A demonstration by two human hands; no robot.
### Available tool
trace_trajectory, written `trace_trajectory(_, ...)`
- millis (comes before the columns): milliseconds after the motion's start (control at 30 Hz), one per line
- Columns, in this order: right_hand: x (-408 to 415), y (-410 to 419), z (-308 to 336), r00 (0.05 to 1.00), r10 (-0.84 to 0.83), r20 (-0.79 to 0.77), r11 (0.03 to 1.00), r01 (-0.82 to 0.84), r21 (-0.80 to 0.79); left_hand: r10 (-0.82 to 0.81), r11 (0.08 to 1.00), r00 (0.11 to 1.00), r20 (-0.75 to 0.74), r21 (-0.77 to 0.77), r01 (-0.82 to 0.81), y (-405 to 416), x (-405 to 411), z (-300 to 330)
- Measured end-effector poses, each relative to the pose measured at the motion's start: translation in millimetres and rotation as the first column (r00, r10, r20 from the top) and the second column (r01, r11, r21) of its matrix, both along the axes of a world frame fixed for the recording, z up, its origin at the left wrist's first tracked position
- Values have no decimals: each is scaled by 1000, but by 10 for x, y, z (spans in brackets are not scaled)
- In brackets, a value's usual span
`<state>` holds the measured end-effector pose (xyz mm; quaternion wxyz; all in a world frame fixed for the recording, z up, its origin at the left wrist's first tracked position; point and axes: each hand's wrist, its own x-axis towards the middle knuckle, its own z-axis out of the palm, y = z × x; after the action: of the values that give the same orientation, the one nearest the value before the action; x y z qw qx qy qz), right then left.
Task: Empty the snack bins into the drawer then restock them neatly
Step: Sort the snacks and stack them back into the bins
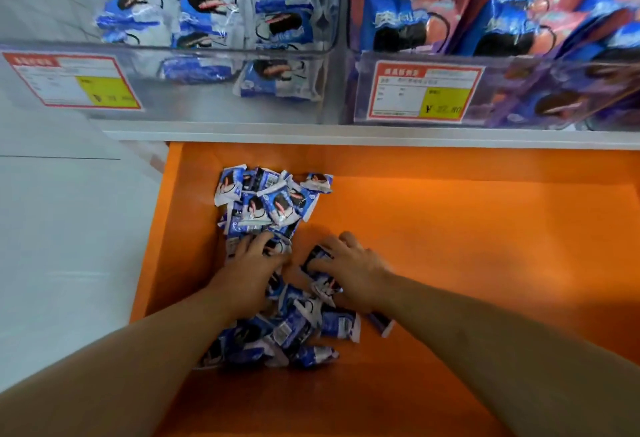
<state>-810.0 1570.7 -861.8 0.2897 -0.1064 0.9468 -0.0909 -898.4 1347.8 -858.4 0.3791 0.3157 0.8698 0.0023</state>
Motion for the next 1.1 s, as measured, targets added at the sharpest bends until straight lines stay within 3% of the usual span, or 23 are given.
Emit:
trace_trajectory(200, 14, 87, 74, 954, -283, 97, 925, 298, -237, 57, 991, 998, -8, 122, -56, 23, -19, 60)
trace_trajectory(300, -16, 148, 229, 930, -347, 119, 889, 367, -274, 83, 982, 997, 6, 171, -83, 29, -42, 223)
trace_trajectory(567, -111, 208, 1154, 928, -362, 94, 875, 373, -309, 81, 945, 996, -27, 320, -68, 92, -76, 1204)
trace_trajectory(800, 70, 145, 2579, 934, -346, -89, 873, 285, -396, 102, 860, 989, -109, 509, -33, 16, 130, 2488)
trace_trajectory(967, 241, 81, 3531, 899, -396, -189, 826, 258, -501, 262, 721, 949, -173, 689, -74, -228, 137, 3329)
trace_trajectory(1100, -58, -46, 3971, 804, -462, -374, 809, 210, -549, 418, 594, 891, -178, 796, -119, -316, -143, 3699)
